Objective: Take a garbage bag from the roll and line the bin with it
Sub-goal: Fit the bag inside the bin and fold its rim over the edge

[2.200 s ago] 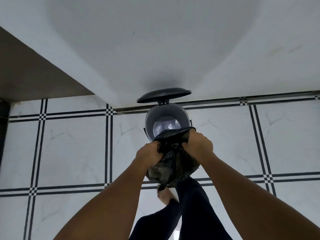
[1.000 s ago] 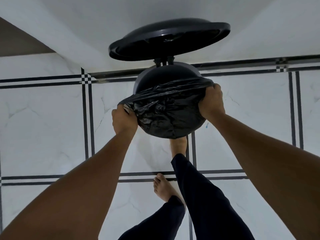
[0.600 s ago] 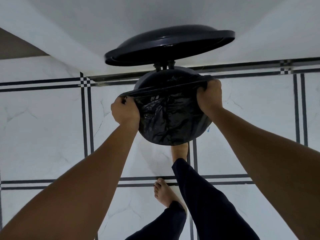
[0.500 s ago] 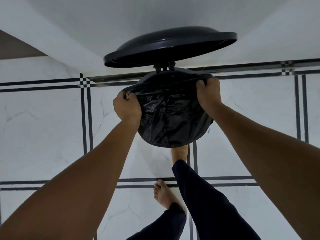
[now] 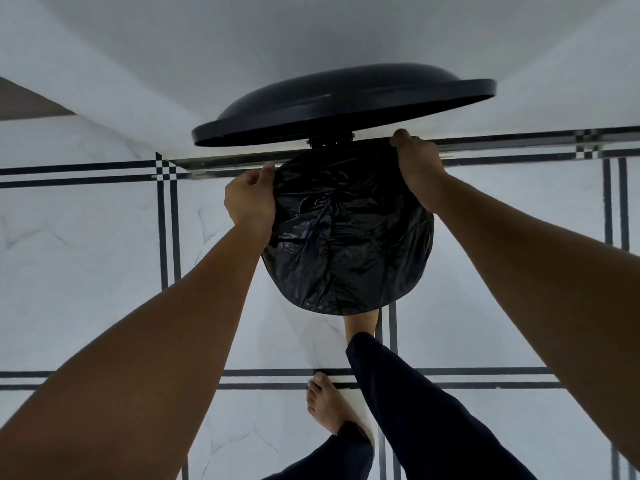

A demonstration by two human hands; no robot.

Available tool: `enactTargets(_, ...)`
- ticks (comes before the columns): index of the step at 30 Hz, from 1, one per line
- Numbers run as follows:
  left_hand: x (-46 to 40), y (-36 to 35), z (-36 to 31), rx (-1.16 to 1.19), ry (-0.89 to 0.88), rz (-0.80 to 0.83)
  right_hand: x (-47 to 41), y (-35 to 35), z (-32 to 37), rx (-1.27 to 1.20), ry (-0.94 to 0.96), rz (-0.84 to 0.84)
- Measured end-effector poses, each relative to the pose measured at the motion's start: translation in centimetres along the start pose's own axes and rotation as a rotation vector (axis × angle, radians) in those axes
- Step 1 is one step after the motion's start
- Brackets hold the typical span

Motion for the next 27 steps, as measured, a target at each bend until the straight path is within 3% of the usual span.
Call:
enactTargets(4, -0.4, -0.6, 0.5, -0.050, 0.054, 0.081, -0.5, -0.1, -0.5, -0.117, -0.128, 0.032)
enactTargets(9, -0.8, -0.5, 0.8, -0.002, 0.182, 0.173, -0.1, 1.1, -1.9, -0.342, -0.268, 0.210)
enactTargets(11, -0.6, -0.3, 0.9, 0.027, 0.232, 0.199, -0.2, 1.9, -2.3, -0.457, -0.185, 0.160)
enactTargets(12, -0.4, 0.0, 0.9, 0.002, 0.204, 0.168, -0.5, 2.5, -2.4, -0.490, -0.071, 0.053)
enactTargets(13, -0.2, 0.4, 0.8, -0.069, 0.136, 0.111, -0.5, 3.2, -2.5, -0.441, 0.072, -0.082)
enactTargets(15, 0.7, 1.2, 0.7, -0.313, -0.041, -0.069, 1.6, 4.0, -2.2, -0.037, 0.333, -0.384)
enactTargets(16, 1.4, 1.5, 0.3, -0.425, -0.146, -0.166, 3.3, 3.5, -2.0, 0.168, 0.479, -0.447)
enactTargets(18, 3.6, 1.6, -0.4, -0.504, -0.420, -0.288, 7.1, 1.2, -2.0, 0.432, 0.813, -0.353)
enactTargets(20, 6.6, 0.5, -1.0, -0.511, -0.720, -0.258, 9.4, -1.2, -3.0, 0.708, 1.034, -0.182)
enactTargets(23, 10.5, -2.0, -0.2, -0.531, -0.982, -0.053, 9.1, -1.9, -5.0, 1.024, 1.037, -0.092)
enactTargets(27, 10.8, -5.1, 2.3, -0.712, -0.914, 0.136, 7.1, -1.6, -6.5, 1.162, 0.980, -0.035)
Point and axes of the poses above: each hand's wrist, its own x-axis away from the middle knuckle, its own y-axis out of the back of the hand, z = x × y, the point moved 4 cm from there along -x, towards the middle knuckle, and after that the axes turned 8 degrees about -x, right-handed, at the moved point
